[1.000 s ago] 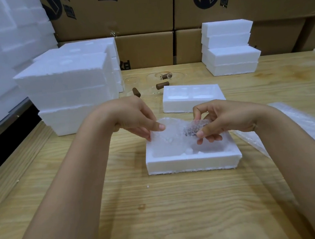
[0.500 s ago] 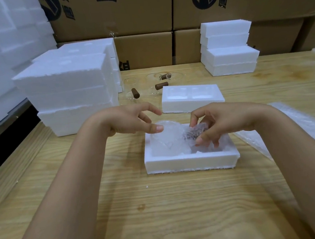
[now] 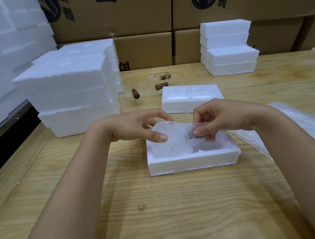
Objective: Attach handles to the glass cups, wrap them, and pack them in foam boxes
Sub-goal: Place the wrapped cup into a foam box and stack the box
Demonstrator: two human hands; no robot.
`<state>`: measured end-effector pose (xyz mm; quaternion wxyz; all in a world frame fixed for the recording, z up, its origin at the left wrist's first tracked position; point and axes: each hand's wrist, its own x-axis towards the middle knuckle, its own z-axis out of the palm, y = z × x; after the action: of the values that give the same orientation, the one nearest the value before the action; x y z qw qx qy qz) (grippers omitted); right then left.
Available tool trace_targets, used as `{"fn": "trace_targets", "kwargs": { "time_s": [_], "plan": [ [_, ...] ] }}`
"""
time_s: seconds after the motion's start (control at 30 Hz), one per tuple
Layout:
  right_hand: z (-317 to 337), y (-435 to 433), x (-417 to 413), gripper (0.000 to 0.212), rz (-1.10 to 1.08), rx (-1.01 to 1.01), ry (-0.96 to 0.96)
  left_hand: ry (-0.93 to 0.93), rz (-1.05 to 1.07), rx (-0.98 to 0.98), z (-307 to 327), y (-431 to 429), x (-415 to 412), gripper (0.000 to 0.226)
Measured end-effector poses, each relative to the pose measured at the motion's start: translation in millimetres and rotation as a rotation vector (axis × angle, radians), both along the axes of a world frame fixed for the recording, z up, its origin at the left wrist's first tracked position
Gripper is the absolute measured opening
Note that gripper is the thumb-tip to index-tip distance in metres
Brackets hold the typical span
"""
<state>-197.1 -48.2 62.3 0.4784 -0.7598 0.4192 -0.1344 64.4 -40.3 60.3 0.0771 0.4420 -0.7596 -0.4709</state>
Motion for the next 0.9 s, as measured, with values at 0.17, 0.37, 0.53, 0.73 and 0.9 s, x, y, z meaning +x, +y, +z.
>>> {"fn": "trace_targets", "kwargs": {
  "time_s": [0.17,0.37,0.53,0.73,0.9],
  "plan": [
    [-0.2,0.4,-0.3,0.032,0.011,0.034,-0.003,0.049,0.006,0.003,-3.9,-3.4,0.5,0.06],
    [16.8,-0.7,-13.9,0.042,-0.17,-0.136,0.038,0.059,0.107,-0.079,-4.5,-7.1,4.2,0.064],
    [-20.3,-27.9,-28.3,0.036,-0.821,-0.324,-0.12,0.308,0.56,-0.269,-30.1,-24.3,-12.6,0.075],
    [-53.9,-34.0,-22.9,0.038,-0.909,-0.168,-0.205,0.393,0.517,0.027,-55.2,-35.7,-19.7,0.138],
    [-57.3,-35.7,-18.9,0.033,-1.012,-0.248,-0.242,0.442,0.586,0.005,-56.6,-36.1,-22.8,0.14]
  ]
}}
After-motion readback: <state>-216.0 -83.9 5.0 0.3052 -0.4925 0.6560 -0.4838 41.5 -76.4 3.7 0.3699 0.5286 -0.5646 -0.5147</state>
